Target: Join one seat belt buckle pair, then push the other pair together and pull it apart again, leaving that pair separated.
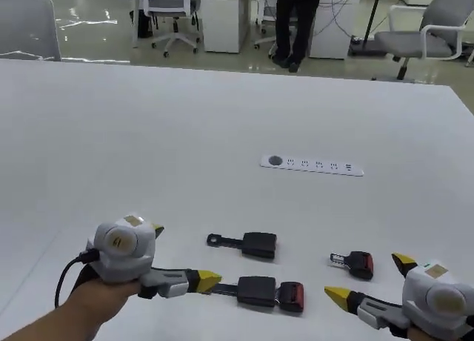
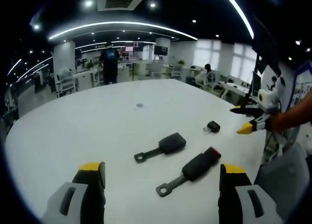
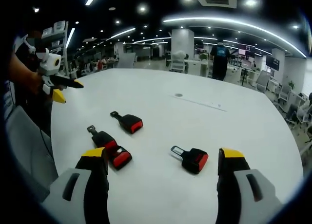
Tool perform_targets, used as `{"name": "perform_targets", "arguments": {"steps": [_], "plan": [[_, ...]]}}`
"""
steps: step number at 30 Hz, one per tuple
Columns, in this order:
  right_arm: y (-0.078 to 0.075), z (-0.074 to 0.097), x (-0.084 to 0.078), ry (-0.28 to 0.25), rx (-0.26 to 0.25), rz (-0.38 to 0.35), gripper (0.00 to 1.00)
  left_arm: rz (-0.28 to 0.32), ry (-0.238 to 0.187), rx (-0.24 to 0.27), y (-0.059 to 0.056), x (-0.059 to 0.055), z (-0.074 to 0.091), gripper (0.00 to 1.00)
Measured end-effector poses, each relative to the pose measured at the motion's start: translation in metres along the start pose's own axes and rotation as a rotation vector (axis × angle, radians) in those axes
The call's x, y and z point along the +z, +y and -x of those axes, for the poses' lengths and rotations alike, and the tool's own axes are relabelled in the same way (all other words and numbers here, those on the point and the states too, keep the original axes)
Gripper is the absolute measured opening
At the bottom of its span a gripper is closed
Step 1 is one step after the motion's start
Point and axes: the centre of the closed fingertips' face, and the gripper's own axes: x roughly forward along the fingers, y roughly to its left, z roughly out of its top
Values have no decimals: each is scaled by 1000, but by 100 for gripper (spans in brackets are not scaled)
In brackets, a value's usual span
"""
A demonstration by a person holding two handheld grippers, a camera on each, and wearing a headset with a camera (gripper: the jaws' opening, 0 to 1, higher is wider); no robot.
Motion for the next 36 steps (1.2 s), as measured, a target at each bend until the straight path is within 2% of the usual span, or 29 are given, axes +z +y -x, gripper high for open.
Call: {"name": "perform_targets", "arguments": {"steps": [2, 4, 6, 8, 9, 10, 13, 16, 18, 20, 22, 25, 28, 36], "plan": [[2, 6, 2, -8, -6, -6, 94, -18, -20, 17, -3, -1, 6, 100], [2, 9, 1, -16, -13, -2, 95, 12, -20, 18, -6, -6, 12, 100], [3, 15, 2, -20, -17, -1, 95, 17, -28, 21, -3, -9, 18, 100], [4, 21, 3, -28, -24, -9, 95, 23, -45, 25, -9, -9, 25, 100], [4, 24, 4, -37, -31, -11, 95, 30, -52, 24, -10, -8, 26, 100], [2, 26, 4, -42, -37, -13, 95, 37, -60, 28, -4, -10, 30, 100], [2, 32, 0, -41, -39, -9, 96, 51, -69, 25, -9, -10, 35, 100], [-1, 38, -1, -51, -51, -27, 96, 41, -69, 17, -12, -14, 40, 100], [-1, 44, 2, -81, -61, -27, 95, 15, -63, 15, -18, -18, 44, 100], [2, 47, -3, -68, -58, -13, 96, 37, -67, 11, -14, -22, 48, 100], [1, 50, -8, -58, -61, -7, 95, 46, -71, 8, -18, -22, 50, 100], [-1, 57, -15, -57, -68, -12, 96, 20, -55, 0, -21, -27, 53, 100], [-3, 61, -20, -48, -71, -11, 96, 23, -55, 0, -19, -29, 56, 100], [-6, 67, -26, -33, -82, -12, 96, 15, -50, -10, -23, -32, 55, 100]]}}
